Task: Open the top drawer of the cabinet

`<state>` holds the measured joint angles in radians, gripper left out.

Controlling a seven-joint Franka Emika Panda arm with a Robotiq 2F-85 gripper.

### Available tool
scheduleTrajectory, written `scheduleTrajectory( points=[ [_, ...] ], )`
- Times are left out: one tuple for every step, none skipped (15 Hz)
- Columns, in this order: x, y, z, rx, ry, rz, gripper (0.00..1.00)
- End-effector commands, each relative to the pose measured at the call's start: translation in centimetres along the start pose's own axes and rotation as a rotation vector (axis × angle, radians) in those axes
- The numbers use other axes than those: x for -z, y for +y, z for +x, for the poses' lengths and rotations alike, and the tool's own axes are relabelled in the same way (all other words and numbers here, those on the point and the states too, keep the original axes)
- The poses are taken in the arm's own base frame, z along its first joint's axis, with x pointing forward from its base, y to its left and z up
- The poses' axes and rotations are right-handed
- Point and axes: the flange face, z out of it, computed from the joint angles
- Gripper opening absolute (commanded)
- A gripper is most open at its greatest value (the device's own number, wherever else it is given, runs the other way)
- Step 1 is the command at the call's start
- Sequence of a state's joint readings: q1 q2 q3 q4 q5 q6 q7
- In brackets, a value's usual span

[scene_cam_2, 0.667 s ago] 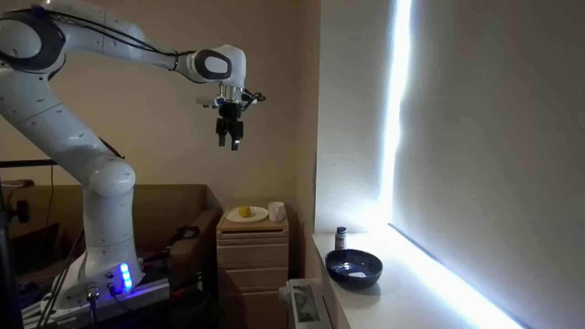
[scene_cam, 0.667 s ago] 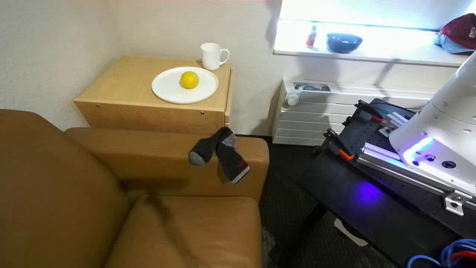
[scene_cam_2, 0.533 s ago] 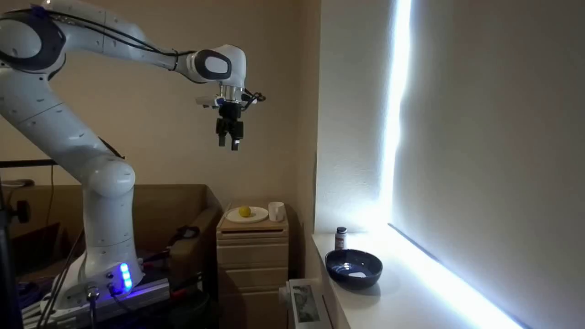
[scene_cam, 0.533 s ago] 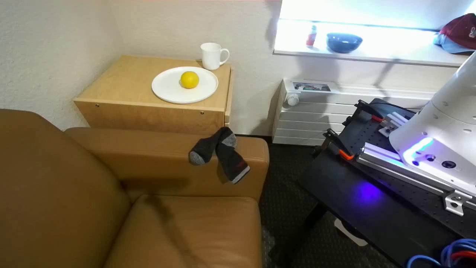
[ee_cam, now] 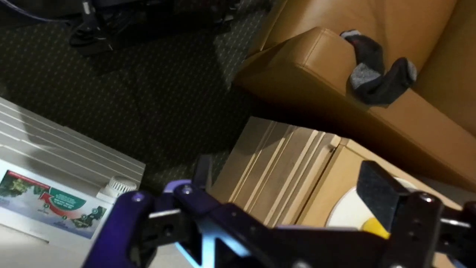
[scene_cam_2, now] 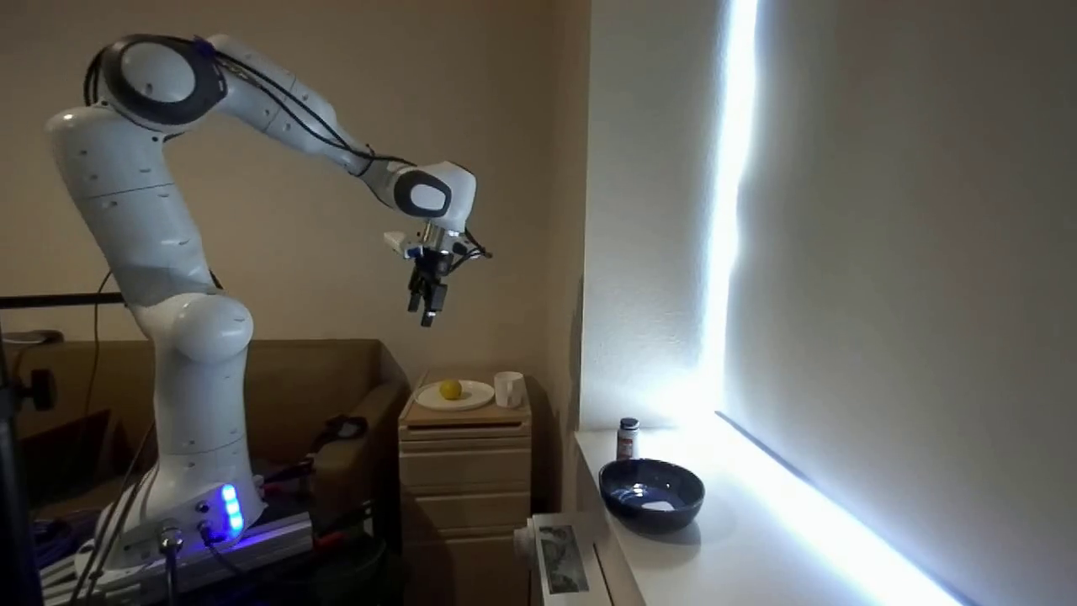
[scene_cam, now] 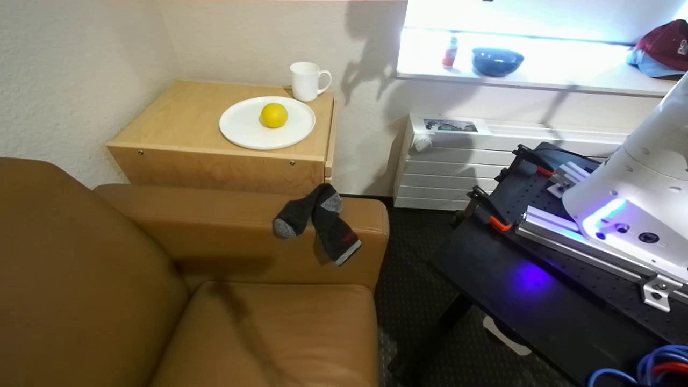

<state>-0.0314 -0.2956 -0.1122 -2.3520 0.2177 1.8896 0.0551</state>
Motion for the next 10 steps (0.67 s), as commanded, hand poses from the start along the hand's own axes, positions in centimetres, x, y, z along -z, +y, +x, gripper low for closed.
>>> scheduleTrajectory(
  points=[
    [-7.5, -3.5, 3.4, -0.155, -0.037, -0.040, 1.00],
    [-8.5, -4.0, 3.8, -0.172, -0.050, -0.038, 1.00],
    [-6.6, -3.2, 2.8, -0.124, -0.033, -0.046, 1.00],
    [-8.2, -3.9, 3.3, -0.141, -0.049, -0.055, 1.00],
    [-9.2, -4.2, 3.5, -0.149, -0.061, -0.061, 1.00],
    [-9.5, -4.2, 3.6, -0.152, -0.065, -0.063, 1.00],
    [-9.4, -4.2, 3.7, -0.155, -0.063, -0.061, 1.00],
    [-9.1, -4.1, 3.8, -0.157, -0.059, -0.059, 1.00],
    [-10.6, -4.4, 4.8, -0.212, -0.051, -0.068, 1.00],
    [-11.7, -4.7, 5.2, -0.227, -0.047, -0.056, 1.00]
  ],
)
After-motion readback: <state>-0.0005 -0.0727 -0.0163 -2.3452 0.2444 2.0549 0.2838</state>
